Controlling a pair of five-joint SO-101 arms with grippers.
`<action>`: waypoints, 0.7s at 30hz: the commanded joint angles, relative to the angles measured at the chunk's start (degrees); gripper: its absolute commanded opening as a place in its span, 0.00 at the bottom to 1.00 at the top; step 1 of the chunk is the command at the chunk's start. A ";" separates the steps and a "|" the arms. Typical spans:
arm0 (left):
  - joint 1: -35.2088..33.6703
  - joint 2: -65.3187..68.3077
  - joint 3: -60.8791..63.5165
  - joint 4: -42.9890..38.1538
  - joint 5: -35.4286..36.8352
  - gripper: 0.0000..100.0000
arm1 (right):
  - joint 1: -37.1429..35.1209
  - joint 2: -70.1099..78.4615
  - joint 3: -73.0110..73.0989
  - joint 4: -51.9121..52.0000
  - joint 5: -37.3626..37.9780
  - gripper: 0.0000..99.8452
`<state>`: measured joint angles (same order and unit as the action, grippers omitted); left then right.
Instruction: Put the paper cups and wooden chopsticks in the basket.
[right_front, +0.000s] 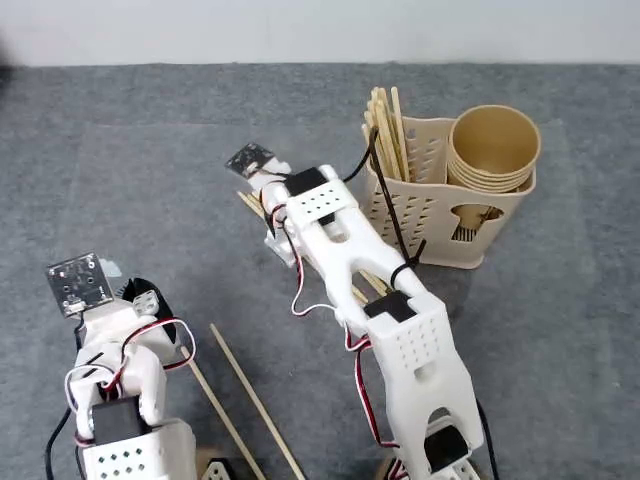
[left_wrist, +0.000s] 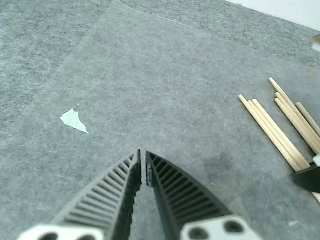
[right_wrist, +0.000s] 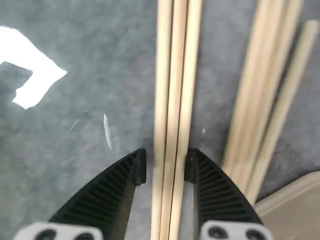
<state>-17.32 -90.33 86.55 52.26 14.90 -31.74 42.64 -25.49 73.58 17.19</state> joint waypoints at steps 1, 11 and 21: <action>-0.18 -0.79 -0.48 -0.18 0.09 0.02 | -1.80 0.22 -1.14 2.33 0.44 0.14; -0.18 -0.79 -0.48 -0.18 0.09 0.02 | -2.33 1.54 -0.97 2.51 0.70 0.01; -0.18 -0.79 -0.48 -0.18 0.09 0.02 | -2.15 -2.95 -1.23 7.60 0.70 0.01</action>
<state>-17.32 -90.33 86.55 52.26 14.90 -32.44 42.99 -26.29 78.33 17.27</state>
